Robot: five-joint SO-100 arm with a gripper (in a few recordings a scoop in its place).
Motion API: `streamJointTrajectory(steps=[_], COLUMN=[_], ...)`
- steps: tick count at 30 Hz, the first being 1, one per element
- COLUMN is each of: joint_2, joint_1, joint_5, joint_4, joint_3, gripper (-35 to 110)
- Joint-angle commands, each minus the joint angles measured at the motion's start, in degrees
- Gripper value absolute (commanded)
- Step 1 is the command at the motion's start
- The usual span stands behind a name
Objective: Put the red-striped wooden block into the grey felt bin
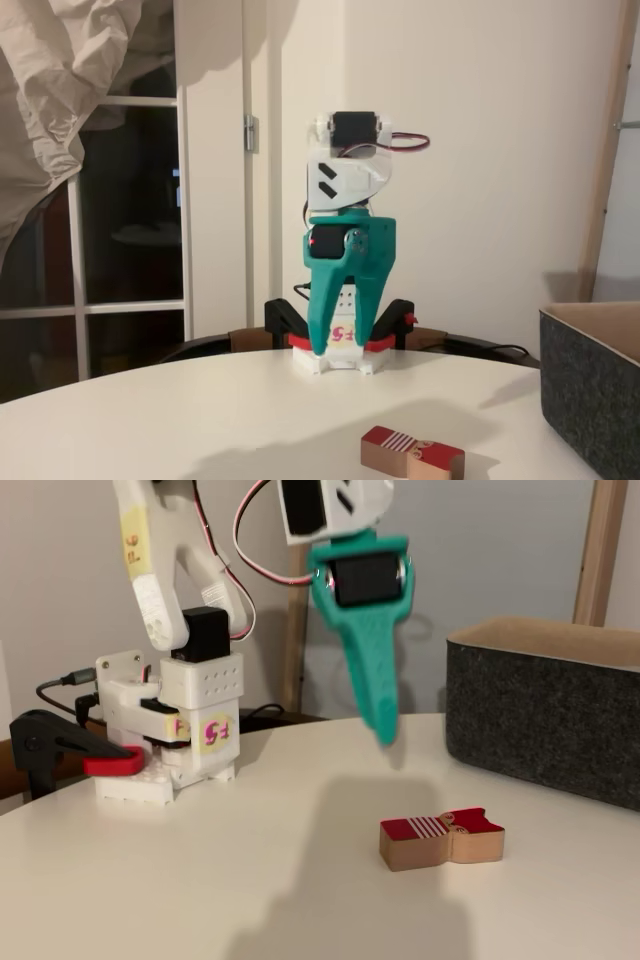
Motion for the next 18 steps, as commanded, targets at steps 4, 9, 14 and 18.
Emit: streamJointTrajectory(steps=[4, 9, 14, 18], joint_2=[-3.1, -8.3, -15.1, -19.1], joint_1=[-7.6, -13.8, -16.3, -16.8], joint_5=[-11.0, -18.1, -17.7, -15.0], joint_4=[12.5, 12.3, 8.4, 1.8], joint_3=[-4.3, -6.6, -10.3, -11.1], gripper=[33, 36, 39, 39])
